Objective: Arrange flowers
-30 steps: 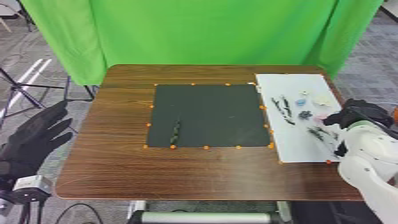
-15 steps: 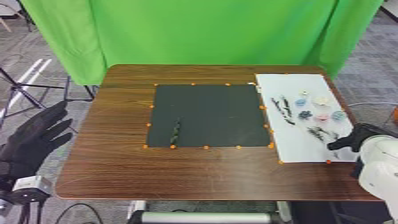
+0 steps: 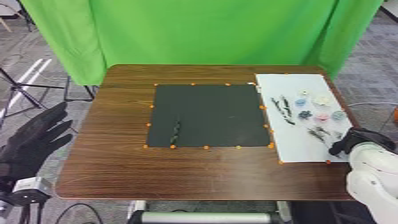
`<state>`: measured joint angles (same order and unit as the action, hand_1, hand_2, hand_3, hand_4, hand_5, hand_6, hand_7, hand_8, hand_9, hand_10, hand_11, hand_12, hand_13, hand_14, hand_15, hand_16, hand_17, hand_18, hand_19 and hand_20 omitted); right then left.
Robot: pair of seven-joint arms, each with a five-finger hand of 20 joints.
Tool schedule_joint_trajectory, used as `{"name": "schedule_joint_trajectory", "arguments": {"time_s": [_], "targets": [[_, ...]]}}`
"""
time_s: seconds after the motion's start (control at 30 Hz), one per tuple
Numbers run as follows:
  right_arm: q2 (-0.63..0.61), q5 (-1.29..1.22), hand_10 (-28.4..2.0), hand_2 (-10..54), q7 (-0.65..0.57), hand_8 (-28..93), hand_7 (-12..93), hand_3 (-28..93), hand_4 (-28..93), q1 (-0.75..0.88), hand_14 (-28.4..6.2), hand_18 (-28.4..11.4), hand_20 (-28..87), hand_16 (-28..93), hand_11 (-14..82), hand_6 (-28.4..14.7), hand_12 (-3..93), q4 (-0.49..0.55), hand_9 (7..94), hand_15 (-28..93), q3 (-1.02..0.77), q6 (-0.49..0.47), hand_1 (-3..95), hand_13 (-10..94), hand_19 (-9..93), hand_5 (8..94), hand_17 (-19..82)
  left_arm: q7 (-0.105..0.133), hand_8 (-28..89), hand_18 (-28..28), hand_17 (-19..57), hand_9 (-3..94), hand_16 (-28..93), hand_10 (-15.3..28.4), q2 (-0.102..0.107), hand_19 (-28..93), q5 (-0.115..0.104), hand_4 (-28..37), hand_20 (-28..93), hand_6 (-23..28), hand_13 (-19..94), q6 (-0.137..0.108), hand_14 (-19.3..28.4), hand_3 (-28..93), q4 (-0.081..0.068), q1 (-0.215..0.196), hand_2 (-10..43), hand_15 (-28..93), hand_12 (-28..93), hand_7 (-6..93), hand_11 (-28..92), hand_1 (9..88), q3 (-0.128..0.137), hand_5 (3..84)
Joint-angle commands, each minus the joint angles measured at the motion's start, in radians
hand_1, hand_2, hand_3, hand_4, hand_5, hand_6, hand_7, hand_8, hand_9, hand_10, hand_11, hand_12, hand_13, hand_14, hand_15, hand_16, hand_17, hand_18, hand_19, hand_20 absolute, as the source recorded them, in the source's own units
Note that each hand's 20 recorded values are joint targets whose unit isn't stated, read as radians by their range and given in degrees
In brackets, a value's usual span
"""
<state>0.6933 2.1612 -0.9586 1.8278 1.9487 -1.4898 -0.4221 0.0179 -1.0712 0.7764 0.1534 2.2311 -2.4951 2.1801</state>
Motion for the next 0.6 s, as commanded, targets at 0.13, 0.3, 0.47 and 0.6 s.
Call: {"name": "schedule_joint_trajectory", "arguments": {"time_s": [0.13,0.3,0.47,0.6], "targets": [[0.028,0.037,-12.9,-9.5,0.084,-15,47,75,-28,-0.001,-10.7,-23.3,54,32,56.5,-3.0,41.3,-0.019,66.7,76,0.081,0.038,29.3,62,83,60.3,25,-0.002,-8,17.5,-13.1,15.5,12,7.7,-0.013,31,0.000,-26.9,10,0.3,11,-0.001,10.5,68,0.007,-0.017,-8.8,7,25,16.1,4,24.3,0.001,20.6],[0.035,0.048,-11.7,-9.5,0.114,6,48,74,-28,0.003,-9.2,-22.7,53,33,56.7,-1.5,41.7,-0.032,69.4,75,0.096,0.062,36.8,66,84,62.2,27,-0.004,-8,17.6,-13.1,15.5,12,7.7,-0.012,31,-0.001,-26.8,10,0.3,11,-0.003,10.5,68,0.007,-0.015,-8.5,7,25,16.2,4,24.5,-0.004,20.6],[0.040,0.020,-9.0,-9.5,0.117,12,50,78,-28,0.016,-8.5,-22.3,53,35,52.5,0.4,51.2,-0.033,78.8,77,0.085,0.078,47.1,72,86,69.9,30,-0.008,-8,17.5,-13.1,15.4,12,7.7,-0.015,31,-0.001,-27.0,10,0.3,11,-0.002,10.5,68,0.006,-0.013,-8.4,7,25,16.2,4,24.5,-0.005,20.6],[0.041,-0.001,-9.7,-9.5,0.119,16,54,83,-22,0.034,-9.7,-22.7,54,38,56.3,-0.3,55.8,-0.028,77.8,80,0.062,0.119,44.0,71,87,68.1,30,-0.007,-8,17.5,-13.1,15.4,12,7.7,-0.016,31,0.000,-26.9,10,0.3,11,-0.004,10.5,68,0.007,-0.014,-8.3,7,25,16.3,4,24.4,-0.003,20.6]]}}
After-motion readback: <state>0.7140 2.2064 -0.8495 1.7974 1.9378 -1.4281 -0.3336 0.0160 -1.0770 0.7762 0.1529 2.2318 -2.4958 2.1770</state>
